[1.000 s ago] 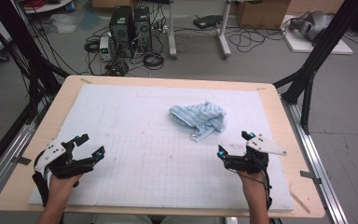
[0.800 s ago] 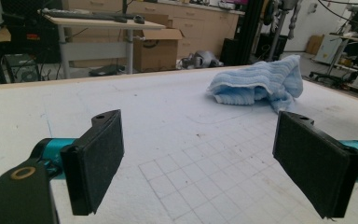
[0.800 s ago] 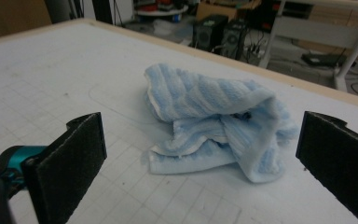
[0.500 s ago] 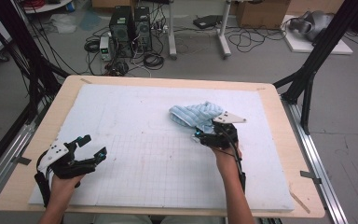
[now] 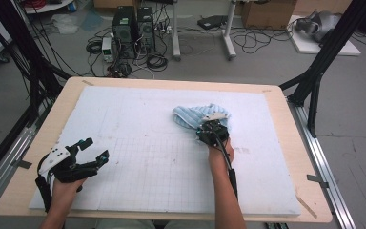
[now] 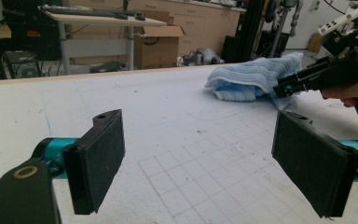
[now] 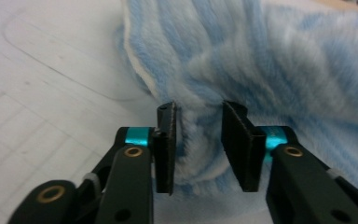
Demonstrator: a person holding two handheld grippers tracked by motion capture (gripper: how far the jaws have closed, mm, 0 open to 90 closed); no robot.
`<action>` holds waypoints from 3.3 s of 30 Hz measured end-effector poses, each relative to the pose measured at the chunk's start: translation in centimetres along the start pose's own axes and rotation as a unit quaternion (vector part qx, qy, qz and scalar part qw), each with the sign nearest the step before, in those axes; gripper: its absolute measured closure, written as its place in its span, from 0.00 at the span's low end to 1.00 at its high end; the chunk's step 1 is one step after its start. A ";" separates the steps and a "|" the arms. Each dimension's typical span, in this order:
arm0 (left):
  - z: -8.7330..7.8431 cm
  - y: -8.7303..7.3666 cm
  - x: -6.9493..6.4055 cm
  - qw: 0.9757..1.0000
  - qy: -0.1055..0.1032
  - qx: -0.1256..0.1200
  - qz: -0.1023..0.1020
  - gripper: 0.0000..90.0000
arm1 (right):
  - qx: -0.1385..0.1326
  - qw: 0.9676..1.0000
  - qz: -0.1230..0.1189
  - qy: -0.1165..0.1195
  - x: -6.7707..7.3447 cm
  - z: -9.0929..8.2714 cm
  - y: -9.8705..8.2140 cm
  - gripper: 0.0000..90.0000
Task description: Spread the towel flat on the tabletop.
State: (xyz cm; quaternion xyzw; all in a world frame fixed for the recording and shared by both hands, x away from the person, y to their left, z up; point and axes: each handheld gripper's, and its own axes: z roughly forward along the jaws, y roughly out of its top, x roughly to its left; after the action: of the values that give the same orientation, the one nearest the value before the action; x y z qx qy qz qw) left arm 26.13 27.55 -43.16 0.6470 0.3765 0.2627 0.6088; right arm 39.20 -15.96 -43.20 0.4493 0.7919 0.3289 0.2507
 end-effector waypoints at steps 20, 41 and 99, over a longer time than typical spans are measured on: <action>0.0 0.0 0.0 1.000 -0.001 0.001 -0.004 0.20 | -0.085 0.986 -0.049 0.138 2.9 -4.4 -0.3 0.95; 0.0 -0.1 0.0 1.000 0.000 0.001 -0.005 0.20 | -0.131 0.952 -0.118 0.249 4.6 -6.3 0.4 0.92; 0.7 -0.6 -0.3 1.000 -0.003 0.013 -0.008 0.20 | -0.089 0.995 -0.021 0.025 -2.6 -9.5 -4.7 0.53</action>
State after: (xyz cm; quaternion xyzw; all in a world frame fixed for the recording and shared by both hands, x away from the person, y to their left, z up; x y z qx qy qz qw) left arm 26.38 26.93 -43.84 0.6527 0.3836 0.2508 0.6033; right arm 31.28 -22.80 -40.20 0.3998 0.7748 0.4040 0.2770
